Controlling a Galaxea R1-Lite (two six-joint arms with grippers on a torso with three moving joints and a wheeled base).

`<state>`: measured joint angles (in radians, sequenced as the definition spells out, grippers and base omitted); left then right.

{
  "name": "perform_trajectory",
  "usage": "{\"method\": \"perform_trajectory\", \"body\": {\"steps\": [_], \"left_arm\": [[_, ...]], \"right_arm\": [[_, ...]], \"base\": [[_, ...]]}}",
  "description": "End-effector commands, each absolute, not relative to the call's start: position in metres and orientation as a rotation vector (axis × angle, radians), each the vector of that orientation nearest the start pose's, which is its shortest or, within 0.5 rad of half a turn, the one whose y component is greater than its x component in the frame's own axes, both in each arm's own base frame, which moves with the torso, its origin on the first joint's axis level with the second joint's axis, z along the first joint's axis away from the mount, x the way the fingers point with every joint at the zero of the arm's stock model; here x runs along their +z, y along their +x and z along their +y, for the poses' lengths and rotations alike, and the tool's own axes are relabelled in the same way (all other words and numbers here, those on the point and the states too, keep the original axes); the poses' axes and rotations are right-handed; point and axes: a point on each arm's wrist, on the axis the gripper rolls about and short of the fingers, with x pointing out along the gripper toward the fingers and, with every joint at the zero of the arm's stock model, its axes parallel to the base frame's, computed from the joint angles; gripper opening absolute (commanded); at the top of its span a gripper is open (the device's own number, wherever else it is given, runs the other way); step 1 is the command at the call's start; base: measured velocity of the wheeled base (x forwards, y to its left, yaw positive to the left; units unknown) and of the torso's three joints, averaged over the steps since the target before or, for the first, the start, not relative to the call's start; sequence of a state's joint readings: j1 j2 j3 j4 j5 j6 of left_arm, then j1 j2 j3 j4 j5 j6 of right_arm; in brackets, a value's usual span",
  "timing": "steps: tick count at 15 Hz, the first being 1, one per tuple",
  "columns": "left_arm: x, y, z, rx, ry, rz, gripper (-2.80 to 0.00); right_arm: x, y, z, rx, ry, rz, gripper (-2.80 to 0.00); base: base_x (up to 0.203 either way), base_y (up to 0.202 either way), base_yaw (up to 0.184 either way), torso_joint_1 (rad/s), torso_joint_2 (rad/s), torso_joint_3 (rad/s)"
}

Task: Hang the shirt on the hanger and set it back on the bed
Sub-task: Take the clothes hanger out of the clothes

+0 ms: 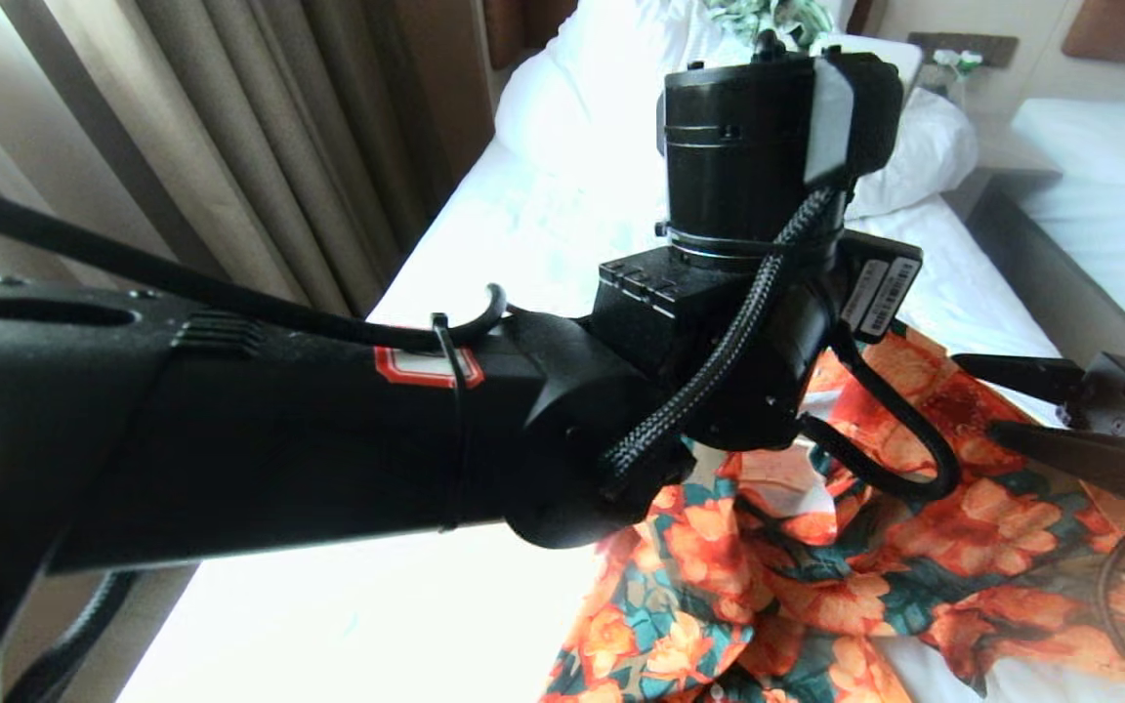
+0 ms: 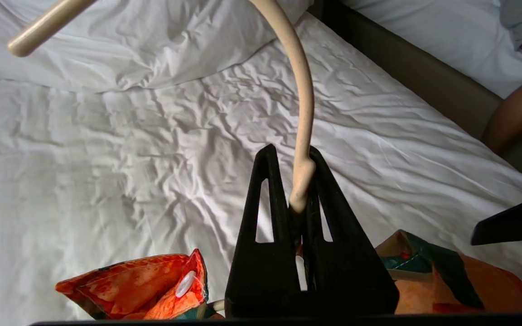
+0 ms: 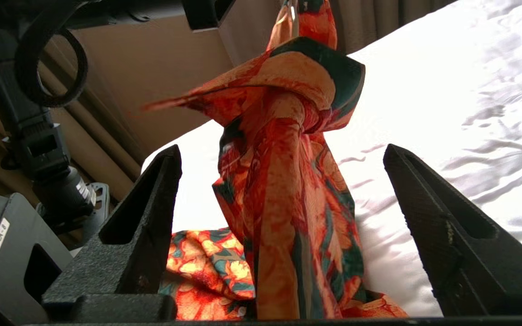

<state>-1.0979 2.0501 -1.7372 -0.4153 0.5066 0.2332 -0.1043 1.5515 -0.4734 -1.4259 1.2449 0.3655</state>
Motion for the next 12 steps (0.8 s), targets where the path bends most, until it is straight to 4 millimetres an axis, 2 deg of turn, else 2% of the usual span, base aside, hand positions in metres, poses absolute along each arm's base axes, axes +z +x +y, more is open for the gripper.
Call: {"method": "perform_trajectory", "body": {"steps": [1, 4, 9, 12], "left_arm": [[0.303, 0.202, -0.368, -0.568, 0.15, -0.142, -2.8], [0.306, 0.196, -0.366, -0.564, 0.15, -0.138, -2.8], [0.301, 0.159, -0.381, -0.658, 0.138, -0.125, -2.8], [0.297, 0.133, -0.392, -0.724, 0.149, -0.106, -2.8]], "right_arm": [[0.212, 0.226, -0.003, 1.162, 0.089, -0.08, 0.0], [0.213, 0.225, -0.003, 1.161, 0.086, -0.085, 0.0], [0.221, 0.217, -0.002, 1.172, 0.111, -0.081, 0.0], [0.223, 0.209, 0.001, 1.246, 0.089, -0.065, 0.0]], "base": [[0.0, 0.0, 0.0, 0.0, 0.0, 0.0], [0.0, 0.0, 0.0, 0.0, 0.0, 0.0], [0.0, 0.0, 0.0, 0.0, 0.0, 0.0], [0.0, 0.0, 0.0, 0.0, 0.0, 0.0]]}}
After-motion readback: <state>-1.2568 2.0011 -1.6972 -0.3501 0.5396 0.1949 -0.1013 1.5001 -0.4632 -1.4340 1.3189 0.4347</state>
